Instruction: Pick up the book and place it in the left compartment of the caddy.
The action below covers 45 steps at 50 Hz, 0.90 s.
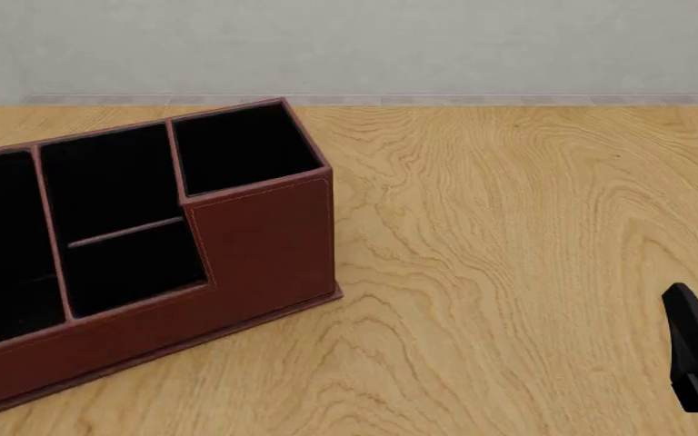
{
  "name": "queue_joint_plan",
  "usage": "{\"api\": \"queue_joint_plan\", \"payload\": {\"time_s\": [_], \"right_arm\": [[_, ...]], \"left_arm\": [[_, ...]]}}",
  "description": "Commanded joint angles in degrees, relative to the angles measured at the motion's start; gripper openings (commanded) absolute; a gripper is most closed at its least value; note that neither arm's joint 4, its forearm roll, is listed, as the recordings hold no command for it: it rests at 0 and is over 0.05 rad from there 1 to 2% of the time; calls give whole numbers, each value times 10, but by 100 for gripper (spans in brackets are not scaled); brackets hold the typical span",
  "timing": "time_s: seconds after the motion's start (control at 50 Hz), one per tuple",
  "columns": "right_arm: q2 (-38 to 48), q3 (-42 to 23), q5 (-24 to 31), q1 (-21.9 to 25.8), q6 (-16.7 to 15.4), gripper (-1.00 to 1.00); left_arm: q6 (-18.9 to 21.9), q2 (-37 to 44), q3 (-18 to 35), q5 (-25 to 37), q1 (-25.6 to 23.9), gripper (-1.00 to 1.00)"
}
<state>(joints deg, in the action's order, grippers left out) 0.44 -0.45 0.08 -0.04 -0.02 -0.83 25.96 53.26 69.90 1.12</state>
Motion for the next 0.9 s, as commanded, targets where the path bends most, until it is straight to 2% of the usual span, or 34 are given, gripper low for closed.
{"api": "queue_joint_plan", "payload": {"time_s": [0.02, 0.24, 0.52, 0.9], "right_arm": [[0, 1, -1, 0, 0, 100], [0, 1, -1, 0, 0, 100], [0, 1, -1, 0, 0, 100], [0, 1, -1, 0, 0, 100]], "left_arm": [[9, 11, 14, 0, 31, -100], [10, 38, 44, 0, 64, -100], [-6, 54, 42, 0, 67, -100], [-4, 91, 67, 0, 85, -100]]}}
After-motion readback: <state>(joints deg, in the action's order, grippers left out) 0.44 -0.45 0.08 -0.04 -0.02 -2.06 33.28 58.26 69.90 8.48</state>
